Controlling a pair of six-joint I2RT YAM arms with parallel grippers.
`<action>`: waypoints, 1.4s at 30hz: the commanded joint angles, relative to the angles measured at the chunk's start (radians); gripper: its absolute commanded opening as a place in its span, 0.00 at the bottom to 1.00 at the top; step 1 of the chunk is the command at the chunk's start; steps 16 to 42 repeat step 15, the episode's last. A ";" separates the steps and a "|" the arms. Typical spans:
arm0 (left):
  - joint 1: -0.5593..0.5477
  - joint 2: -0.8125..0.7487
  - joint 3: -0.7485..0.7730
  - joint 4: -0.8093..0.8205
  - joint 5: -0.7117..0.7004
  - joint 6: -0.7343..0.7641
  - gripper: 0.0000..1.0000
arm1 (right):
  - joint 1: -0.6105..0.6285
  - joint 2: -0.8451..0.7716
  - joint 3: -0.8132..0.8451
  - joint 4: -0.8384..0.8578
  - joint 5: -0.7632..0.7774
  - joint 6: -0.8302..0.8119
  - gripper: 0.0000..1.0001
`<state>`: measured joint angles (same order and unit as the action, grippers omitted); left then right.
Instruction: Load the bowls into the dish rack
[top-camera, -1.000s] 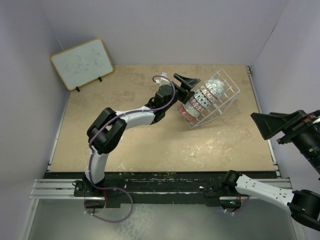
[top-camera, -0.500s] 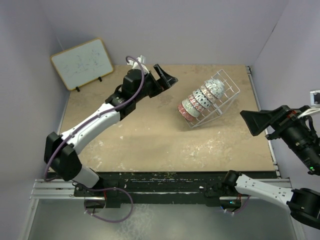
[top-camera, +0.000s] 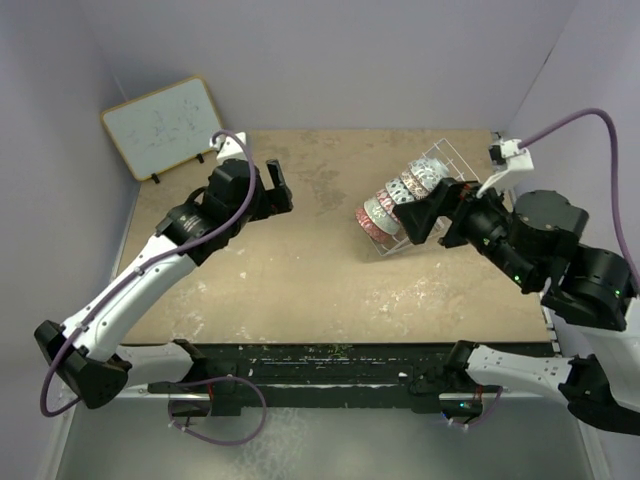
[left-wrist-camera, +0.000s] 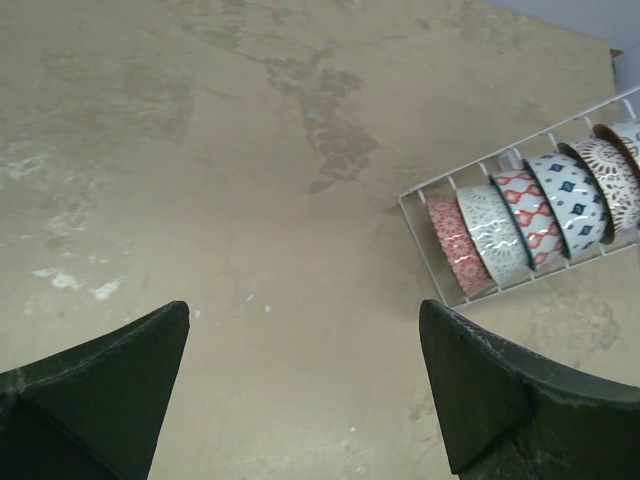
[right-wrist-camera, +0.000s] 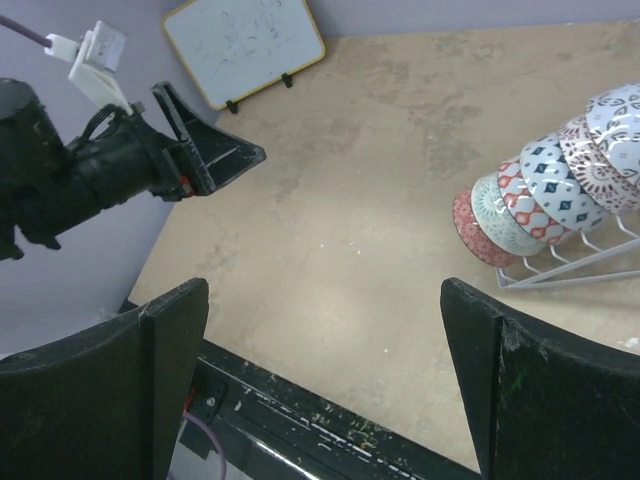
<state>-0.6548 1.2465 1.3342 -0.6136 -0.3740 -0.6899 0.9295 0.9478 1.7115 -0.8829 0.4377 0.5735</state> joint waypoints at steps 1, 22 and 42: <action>0.001 -0.082 -0.030 -0.084 -0.108 0.060 0.99 | 0.003 0.009 -0.011 0.121 -0.029 -0.002 1.00; 0.002 -0.120 -0.040 -0.201 -0.210 0.075 0.99 | 0.002 0.036 -0.044 0.144 -0.047 0.007 1.00; 0.002 -0.120 -0.040 -0.201 -0.210 0.075 0.99 | 0.002 0.036 -0.044 0.144 -0.047 0.007 1.00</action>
